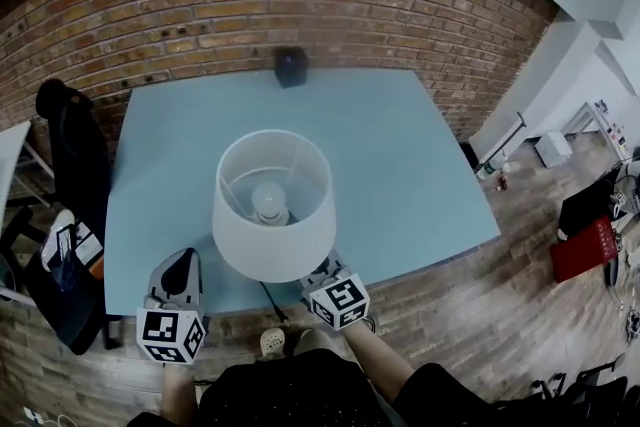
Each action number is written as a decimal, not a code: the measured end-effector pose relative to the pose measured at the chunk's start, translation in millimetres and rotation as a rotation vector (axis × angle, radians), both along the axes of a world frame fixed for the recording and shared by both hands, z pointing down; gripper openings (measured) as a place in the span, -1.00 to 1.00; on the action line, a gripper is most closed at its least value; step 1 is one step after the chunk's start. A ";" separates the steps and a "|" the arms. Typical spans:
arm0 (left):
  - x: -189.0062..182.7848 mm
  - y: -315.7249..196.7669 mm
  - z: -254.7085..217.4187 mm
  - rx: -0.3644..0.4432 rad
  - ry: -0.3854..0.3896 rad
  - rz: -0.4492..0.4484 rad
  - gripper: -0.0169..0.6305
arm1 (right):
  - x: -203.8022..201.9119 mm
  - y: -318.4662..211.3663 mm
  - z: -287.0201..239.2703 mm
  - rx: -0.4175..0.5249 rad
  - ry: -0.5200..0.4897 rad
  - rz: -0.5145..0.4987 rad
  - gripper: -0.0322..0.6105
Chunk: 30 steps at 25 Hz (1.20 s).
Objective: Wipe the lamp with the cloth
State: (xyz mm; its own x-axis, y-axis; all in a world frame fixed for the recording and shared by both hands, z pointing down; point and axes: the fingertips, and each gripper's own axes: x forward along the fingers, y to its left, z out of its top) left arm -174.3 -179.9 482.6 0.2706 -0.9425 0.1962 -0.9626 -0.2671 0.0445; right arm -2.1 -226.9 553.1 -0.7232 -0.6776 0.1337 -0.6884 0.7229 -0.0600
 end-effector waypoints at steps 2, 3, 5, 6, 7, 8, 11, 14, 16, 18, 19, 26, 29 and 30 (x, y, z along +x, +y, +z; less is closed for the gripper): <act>-0.3 -0.9 0.1 0.001 0.000 0.001 -0.92 | 2.7 4.7 23.3 -0.054 0.074 -0.017 -0.71; -0.6 -1.1 0.5 0.000 0.001 0.002 -0.92 | 4.3 8.2 33.5 -0.074 0.118 -0.026 -0.71; -1.4 -0.5 2.4 -0.003 0.004 0.003 -0.92 | 9.4 15.3 47.1 -0.110 0.170 -0.039 -0.71; -1.9 -0.2 3.5 -0.004 0.006 0.004 -0.92 | 13.1 17.5 49.7 -0.130 0.163 -0.040 -0.71; -2.7 0.0 4.6 -0.006 0.008 0.004 -0.92 | 17.8 17.8 49.2 -0.149 0.133 -0.039 -0.71; -3.5 -0.3 5.6 -0.007 0.009 0.004 -0.92 | 23.8 16.0 45.5 -0.168 0.082 -0.037 -0.71; -5.3 -2.5 6.8 -0.006 0.009 0.000 -0.92 | 47.5 -2.2 18.8 -0.217 -0.138 -0.047 -0.71; -5.1 -3.1 6.9 -0.009 0.005 -0.003 -0.92 | 67.7 -31.4 -15.6 -0.241 -0.318 -0.112 -0.71; -5.6 -2.7 6.5 -0.011 0.000 -0.011 -0.92 | 74.3 -53.6 -36.7 -0.249 -0.400 -0.168 -0.71; -7.2 -2.8 6.1 -0.015 -0.007 -0.022 -0.92 | 71.0 -72.3 -50.6 -0.279 -0.455 -0.248 -0.71; -8.1 -2.3 6.2 -0.019 -0.012 -0.026 -0.92 | 66.1 -78.5 -53.4 -0.304 -0.472 -0.295 -0.71; -24.6 -0.7 4.3 -0.044 0.012 -0.084 -0.92 | 8.2 -83.3 -52.3 -0.486 -0.609 -0.645 -0.71; -26.0 0.9 3.5 -0.053 -0.016 -0.096 -0.92 | -5.3 -66.8 -46.0 -0.541 -0.627 -0.787 -0.71; -26.5 0.2 4.2 -0.056 -0.018 -0.100 -0.92 | -8.7 -60.0 -41.7 -0.548 -0.594 -0.826 -0.71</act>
State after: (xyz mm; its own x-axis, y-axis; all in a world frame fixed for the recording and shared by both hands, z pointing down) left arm -200.9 -179.7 486.8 0.1717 -0.9519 0.2537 -0.9851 -0.1671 0.0397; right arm -10.8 -286.9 511.3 -0.9662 0.0748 -0.2465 0.2241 0.7163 -0.6608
